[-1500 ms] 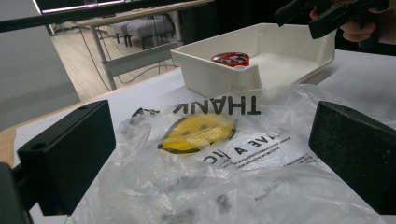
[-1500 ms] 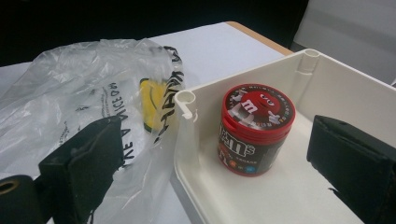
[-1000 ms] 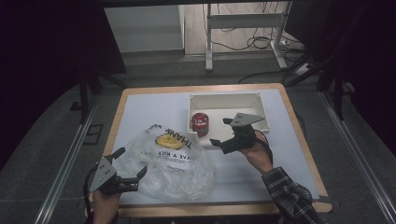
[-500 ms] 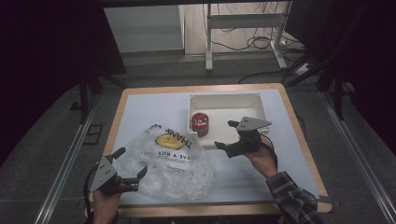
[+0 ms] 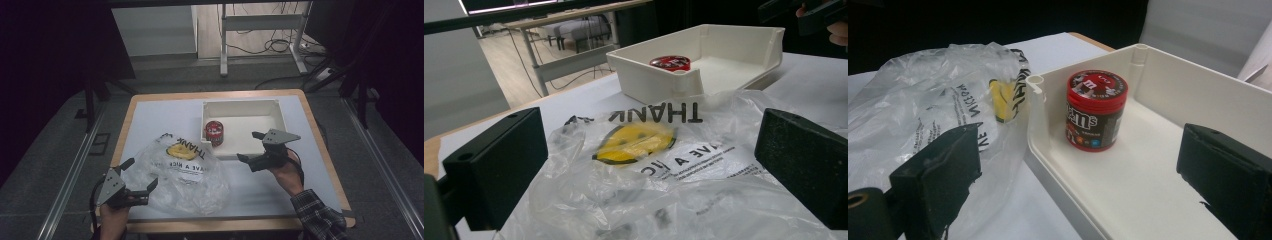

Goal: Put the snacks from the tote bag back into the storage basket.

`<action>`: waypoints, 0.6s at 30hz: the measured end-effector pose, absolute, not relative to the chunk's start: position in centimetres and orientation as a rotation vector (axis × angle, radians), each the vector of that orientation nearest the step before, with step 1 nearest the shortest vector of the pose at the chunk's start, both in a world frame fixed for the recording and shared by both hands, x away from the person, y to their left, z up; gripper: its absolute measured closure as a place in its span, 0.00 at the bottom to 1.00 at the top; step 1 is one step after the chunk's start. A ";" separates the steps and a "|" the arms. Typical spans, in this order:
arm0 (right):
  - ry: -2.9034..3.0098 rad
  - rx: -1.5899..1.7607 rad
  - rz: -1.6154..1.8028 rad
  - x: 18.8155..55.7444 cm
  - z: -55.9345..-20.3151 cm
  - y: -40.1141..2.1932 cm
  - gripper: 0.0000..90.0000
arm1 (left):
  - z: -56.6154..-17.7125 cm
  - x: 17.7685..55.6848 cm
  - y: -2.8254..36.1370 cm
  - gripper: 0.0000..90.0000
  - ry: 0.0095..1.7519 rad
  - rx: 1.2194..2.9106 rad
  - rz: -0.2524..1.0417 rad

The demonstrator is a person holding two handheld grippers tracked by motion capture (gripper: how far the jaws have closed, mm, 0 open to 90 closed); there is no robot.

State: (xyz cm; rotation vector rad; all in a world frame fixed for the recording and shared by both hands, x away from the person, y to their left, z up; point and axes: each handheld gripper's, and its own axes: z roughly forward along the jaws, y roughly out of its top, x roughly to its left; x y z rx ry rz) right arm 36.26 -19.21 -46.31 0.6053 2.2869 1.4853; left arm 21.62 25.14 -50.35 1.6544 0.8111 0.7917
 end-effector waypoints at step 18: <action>2.233 0.662 1.466 35.1 -46.7 -22.4 0.05 | -50.4 21.7 25.0 0.00 0.809 1.662 0.781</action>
